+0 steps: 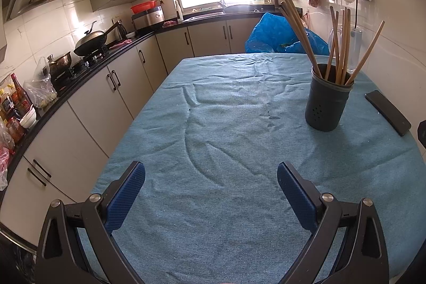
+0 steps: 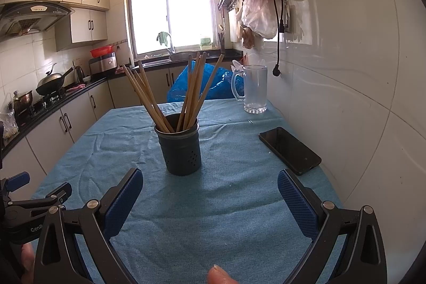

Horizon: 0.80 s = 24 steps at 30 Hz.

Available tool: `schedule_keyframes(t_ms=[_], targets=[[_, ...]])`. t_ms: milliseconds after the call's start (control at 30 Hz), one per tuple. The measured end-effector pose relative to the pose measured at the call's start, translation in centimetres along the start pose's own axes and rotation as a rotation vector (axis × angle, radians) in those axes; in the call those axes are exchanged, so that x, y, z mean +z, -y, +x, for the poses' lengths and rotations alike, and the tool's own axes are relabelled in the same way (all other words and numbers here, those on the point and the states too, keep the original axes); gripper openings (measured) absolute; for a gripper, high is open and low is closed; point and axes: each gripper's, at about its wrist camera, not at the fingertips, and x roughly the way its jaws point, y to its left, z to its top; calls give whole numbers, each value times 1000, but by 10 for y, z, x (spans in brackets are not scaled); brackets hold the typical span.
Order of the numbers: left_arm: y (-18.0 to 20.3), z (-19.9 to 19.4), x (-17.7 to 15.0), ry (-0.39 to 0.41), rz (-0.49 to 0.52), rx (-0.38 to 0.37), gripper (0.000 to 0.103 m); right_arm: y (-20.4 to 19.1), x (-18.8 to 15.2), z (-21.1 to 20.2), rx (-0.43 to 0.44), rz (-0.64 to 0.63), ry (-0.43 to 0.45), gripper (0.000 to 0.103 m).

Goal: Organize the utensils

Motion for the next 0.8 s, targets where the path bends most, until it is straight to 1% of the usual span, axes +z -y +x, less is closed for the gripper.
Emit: schedule_keyframes(t_ms=[533,600,667,733,800], targets=[[0,0,1,2,1,-2,99,0,1,2,1,-3,-4,103],[0,0,2,1,-2,11,99,0,1,2,0,-3,-5,103],[-1,2,2,4,-5,43,99,1,2,4,-2,-3,-8,103],[-3,9,4,-14,-1,65,99,4,2,8,-27,0,-10,103],[-15,24,4,-61,-19,42,99,12,3,21,-61,6,-46,103]])
